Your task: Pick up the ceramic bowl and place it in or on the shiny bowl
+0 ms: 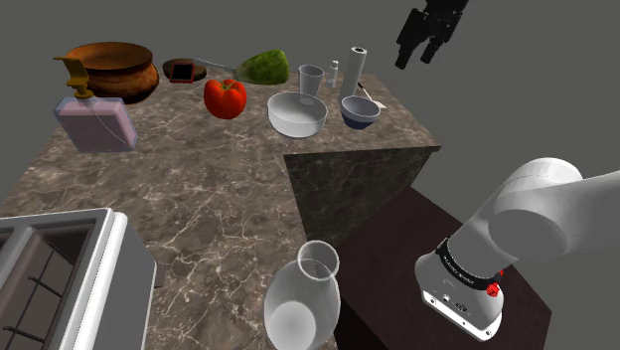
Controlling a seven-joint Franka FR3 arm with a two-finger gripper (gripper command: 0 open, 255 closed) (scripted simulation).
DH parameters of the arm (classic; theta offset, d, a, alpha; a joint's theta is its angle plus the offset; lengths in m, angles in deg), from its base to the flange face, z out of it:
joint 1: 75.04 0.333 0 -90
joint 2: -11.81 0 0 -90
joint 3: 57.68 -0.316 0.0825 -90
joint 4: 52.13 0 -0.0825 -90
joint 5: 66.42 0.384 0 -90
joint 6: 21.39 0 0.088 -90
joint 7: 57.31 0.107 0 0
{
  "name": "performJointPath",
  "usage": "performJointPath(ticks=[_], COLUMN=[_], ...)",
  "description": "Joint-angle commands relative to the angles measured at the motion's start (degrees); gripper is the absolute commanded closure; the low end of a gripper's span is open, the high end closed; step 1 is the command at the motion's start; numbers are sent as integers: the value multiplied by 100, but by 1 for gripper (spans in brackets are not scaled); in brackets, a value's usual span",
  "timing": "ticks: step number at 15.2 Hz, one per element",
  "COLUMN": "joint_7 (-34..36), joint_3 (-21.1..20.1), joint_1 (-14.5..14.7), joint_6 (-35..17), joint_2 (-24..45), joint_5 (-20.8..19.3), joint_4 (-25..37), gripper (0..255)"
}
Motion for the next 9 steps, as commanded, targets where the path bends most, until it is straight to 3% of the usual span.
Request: performJointPath(ticks=[1, 9], joint_7=[0, -245], joint_3=[0, 335], joint_1=[0, -77], joint_6=[0, -1384], joint_2=[0, 1245], joint_5=[0, -166], joint_4=[0, -181], gripper=[0, 0])
